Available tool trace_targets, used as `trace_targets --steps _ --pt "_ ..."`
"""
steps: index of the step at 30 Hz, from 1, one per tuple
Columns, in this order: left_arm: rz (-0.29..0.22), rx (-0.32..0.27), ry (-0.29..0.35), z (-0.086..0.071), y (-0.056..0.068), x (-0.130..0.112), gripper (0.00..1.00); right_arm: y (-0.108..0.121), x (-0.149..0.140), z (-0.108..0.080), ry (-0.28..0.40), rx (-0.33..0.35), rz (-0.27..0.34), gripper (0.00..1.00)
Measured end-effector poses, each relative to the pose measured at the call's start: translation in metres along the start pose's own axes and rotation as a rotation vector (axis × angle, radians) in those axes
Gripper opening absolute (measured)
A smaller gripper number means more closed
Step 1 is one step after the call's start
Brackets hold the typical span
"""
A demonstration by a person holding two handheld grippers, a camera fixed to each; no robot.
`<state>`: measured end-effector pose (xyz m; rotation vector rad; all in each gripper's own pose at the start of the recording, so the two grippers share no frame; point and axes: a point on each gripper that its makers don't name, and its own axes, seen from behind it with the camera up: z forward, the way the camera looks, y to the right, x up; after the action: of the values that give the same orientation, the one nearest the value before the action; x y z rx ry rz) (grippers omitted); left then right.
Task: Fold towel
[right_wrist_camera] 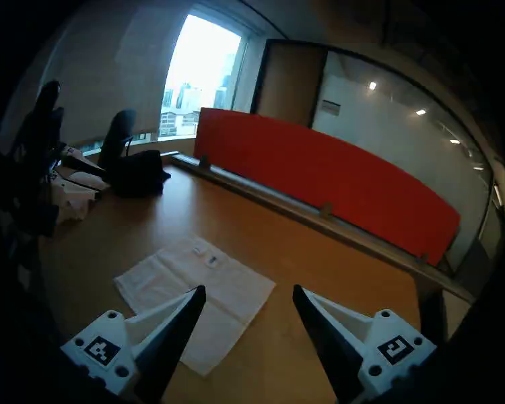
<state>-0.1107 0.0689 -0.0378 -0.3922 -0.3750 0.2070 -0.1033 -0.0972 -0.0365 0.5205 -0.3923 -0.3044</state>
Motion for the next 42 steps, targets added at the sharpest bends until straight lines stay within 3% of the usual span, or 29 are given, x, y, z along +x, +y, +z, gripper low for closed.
trace_targets --steps 27,42 --pt "0.045 -0.116 -0.174 0.04 0.048 -0.096 0.98 -0.043 -0.098 0.037 -0.158 0.086 -0.016 1.0" --pt "0.051 -0.165 -0.275 0.065 0.066 -0.143 0.98 -0.065 -0.153 0.051 -0.257 0.146 -0.011 1.0"
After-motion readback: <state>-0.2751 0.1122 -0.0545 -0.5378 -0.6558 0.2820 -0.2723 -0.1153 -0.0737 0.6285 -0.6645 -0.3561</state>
